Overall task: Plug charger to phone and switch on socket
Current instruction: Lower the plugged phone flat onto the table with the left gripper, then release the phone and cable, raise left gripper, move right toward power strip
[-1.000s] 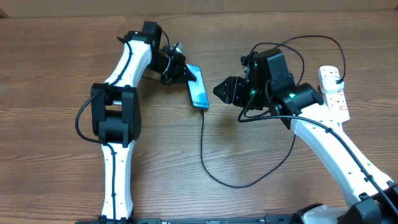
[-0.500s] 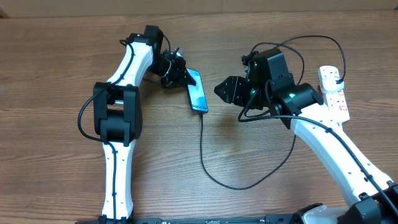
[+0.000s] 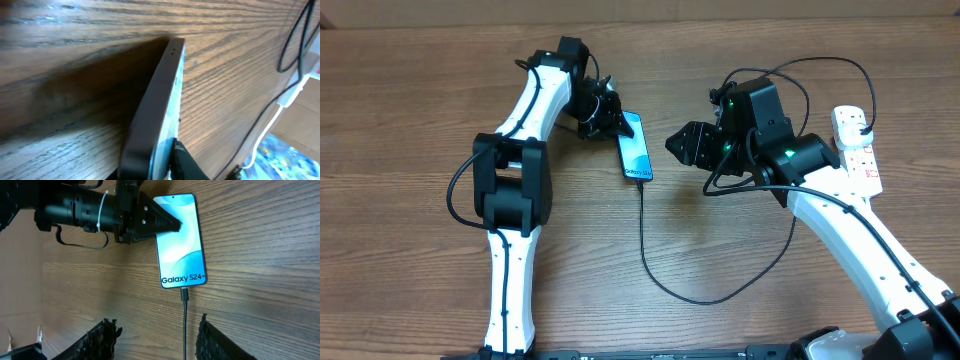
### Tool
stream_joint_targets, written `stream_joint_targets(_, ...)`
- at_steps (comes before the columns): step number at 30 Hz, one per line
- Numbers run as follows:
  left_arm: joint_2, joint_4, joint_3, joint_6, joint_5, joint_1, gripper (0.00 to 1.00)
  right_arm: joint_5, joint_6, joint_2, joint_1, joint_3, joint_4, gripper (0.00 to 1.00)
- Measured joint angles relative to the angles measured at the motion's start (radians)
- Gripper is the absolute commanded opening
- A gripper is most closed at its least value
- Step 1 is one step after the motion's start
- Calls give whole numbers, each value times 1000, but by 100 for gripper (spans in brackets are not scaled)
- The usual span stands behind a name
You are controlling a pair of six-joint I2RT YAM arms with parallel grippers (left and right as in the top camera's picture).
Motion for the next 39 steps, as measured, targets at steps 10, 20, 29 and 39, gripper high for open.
stream_joint_targets(10, -2, 7, 2, 0, -62, -5, 28, 0, 0, 0, 0, 0, -14, 54)
stream_joint_targets(20, -2, 10, 2, -3, -117, -5, 42, 3, 0, 0, 0, 0, -39, 54)
stream_joint_targets(29, -19, 10, 14, -7, -169, -9, 65, 4, -10, 0, 0, 0, -59, 52)
stream_joint_targets(39, -13, -119, 104, 14, -266, 39, 61, 4, -109, -37, -55, 21, -225, 69)
